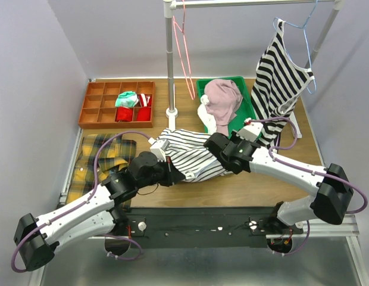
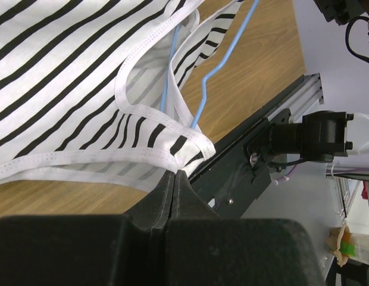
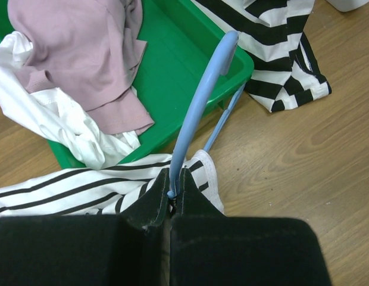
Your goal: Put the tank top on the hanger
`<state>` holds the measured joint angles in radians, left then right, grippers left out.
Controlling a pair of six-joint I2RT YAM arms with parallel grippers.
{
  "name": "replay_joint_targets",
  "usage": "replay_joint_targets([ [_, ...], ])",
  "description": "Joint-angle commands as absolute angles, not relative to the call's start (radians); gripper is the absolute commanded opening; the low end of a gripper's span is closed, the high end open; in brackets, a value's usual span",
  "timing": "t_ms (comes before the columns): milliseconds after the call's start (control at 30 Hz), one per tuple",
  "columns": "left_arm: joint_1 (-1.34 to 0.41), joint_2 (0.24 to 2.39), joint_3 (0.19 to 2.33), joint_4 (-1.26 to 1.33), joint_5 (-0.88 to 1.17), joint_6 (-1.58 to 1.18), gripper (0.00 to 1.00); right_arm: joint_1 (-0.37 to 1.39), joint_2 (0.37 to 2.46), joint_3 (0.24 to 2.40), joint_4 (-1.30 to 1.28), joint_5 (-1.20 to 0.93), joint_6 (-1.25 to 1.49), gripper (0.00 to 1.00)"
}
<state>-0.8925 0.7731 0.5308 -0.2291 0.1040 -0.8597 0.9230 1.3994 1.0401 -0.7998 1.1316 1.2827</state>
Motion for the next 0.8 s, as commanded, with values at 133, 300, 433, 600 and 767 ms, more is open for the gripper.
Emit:
replay_joint_targets([
  [133, -0.897, 0.828, 0.61, -0.184, 0.106, -0.853, 0.0, 0.919, 1.374, 1.114, -0.773, 1.1, 1.267, 0.01],
  [300, -0.897, 0.857, 0.69, -0.189, 0.089, -0.824, 0.0, 0.922, 1.405, 1.181, -0.755, 1.095, 1.23, 0.01],
  [433, -0.897, 0.893, 0.75, -0.199, 0.089, -0.816, 0.0, 0.922, 1.451, 1.255, -0.784, 1.112, 1.232, 0.01],
  [600, -0.897, 0.894, 0.785, -0.225, 0.055, -0.808, 0.0, 0.923, 1.477, 1.325, -0.804, 1.129, 1.223, 0.01],
  [767, -0.899, 0.902, 0.807, -0.222, 0.02, -0.795, 0.09, 0.936, 1.511, 1.354, -0.801, 1.118, 1.212, 0.01],
])
